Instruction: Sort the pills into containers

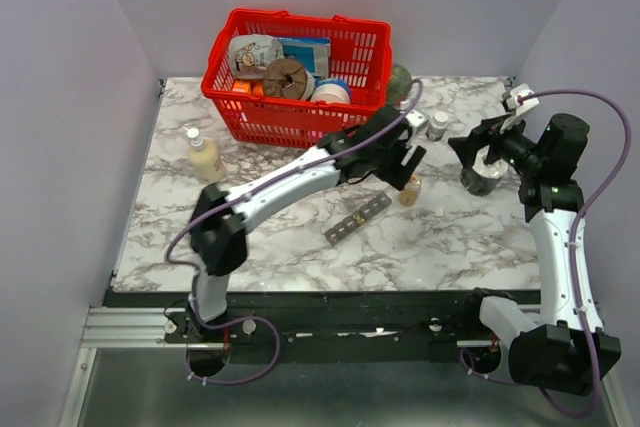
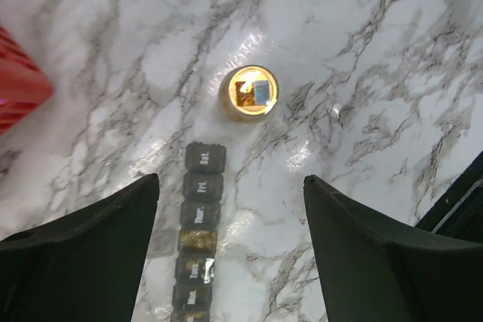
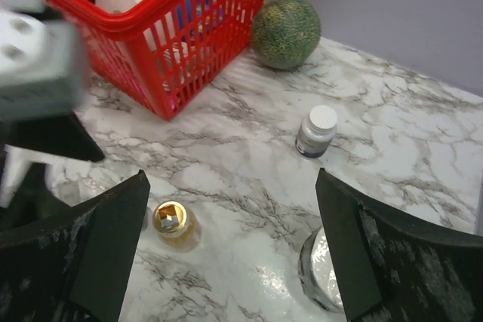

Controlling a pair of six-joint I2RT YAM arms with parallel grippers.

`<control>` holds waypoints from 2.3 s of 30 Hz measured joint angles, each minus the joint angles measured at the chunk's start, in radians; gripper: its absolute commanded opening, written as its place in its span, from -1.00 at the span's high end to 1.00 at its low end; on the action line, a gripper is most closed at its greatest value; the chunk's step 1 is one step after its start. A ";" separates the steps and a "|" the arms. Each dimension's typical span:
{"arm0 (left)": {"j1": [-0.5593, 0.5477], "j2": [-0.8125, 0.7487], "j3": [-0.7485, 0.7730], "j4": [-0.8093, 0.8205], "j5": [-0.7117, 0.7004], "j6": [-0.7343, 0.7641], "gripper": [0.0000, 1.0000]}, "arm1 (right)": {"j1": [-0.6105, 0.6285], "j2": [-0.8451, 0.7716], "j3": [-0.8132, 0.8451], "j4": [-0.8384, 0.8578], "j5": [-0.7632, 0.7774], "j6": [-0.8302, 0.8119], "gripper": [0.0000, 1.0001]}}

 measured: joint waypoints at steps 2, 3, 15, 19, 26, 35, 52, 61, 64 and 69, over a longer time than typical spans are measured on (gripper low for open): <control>0.003 -0.169 -0.167 0.079 -0.036 0.017 -0.82 | 0.000 0.000 -0.002 -0.001 -0.066 -0.027 -1.00; 0.005 -0.251 -0.251 0.130 -0.055 0.027 -0.87 | 0.000 0.000 -0.002 -0.002 -0.105 -0.040 -1.00; 0.185 -0.928 -1.150 0.527 0.063 0.112 -0.93 | 0.230 0.207 0.120 -0.443 -0.406 -0.536 -0.72; 0.176 -0.929 -1.262 0.536 0.146 0.122 -0.83 | 0.391 0.283 0.123 -0.514 -0.330 -0.621 -0.29; 0.129 -0.816 -1.281 0.568 0.144 0.131 -0.82 | 0.604 0.426 0.154 -0.471 -0.139 -0.536 0.29; 0.052 -0.777 -1.320 0.640 0.083 0.194 -0.82 | 0.724 0.569 0.257 -0.404 0.100 -0.450 0.63; 0.248 -1.061 -1.528 0.797 0.082 -0.146 -0.80 | 0.859 0.772 0.365 -0.336 0.330 -0.434 -0.13; 0.500 -0.902 -1.533 0.908 0.295 -0.373 -0.01 | 0.848 0.568 0.130 -0.398 0.277 -0.843 -0.43; 0.500 -0.774 -1.461 0.956 0.348 -0.404 0.12 | 0.824 0.528 0.071 -0.403 0.262 -1.005 -0.42; 0.500 -0.573 -1.353 1.038 0.409 -0.436 0.35 | 0.781 0.560 0.045 -0.377 0.286 -1.186 -0.42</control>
